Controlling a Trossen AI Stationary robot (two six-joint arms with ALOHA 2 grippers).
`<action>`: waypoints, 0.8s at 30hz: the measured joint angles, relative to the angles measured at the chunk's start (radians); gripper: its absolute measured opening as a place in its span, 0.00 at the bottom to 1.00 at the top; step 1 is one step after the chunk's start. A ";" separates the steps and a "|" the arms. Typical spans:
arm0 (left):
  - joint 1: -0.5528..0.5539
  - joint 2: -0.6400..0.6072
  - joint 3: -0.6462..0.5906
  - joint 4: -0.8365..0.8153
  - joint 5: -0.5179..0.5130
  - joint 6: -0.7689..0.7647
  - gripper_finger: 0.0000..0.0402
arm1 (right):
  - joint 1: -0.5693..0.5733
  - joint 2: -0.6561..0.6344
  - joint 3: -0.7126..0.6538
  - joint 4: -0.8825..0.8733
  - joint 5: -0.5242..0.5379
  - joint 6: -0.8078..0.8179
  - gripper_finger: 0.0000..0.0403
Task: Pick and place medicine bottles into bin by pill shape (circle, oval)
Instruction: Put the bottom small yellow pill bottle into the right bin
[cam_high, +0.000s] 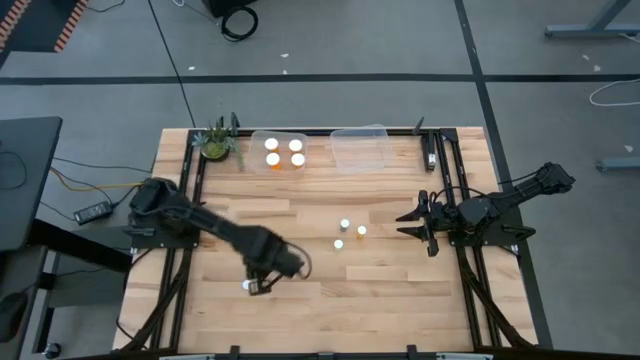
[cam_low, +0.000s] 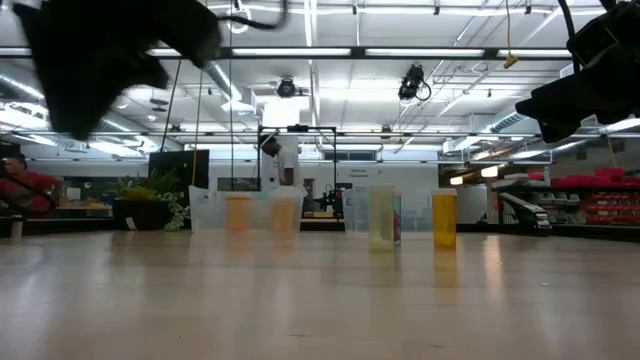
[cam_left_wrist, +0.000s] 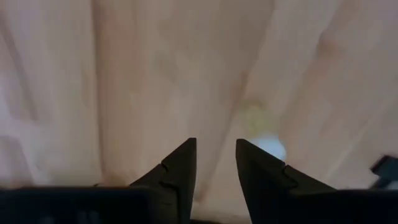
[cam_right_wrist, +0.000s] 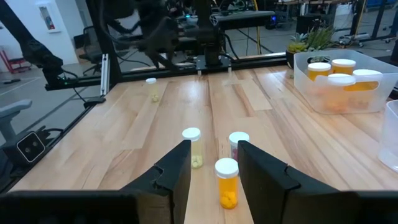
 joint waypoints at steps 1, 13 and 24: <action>-0.028 -0.012 -0.014 0.003 0.001 -0.043 0.29 | 0.000 0.000 0.000 0.001 0.000 0.000 0.34; -0.268 -0.059 -0.112 0.078 0.003 -0.464 0.26 | 0.000 0.017 0.000 0.002 0.000 0.000 0.34; -0.291 -0.040 -0.225 0.276 0.000 -0.558 0.47 | 0.000 0.021 0.000 0.001 0.000 0.000 0.34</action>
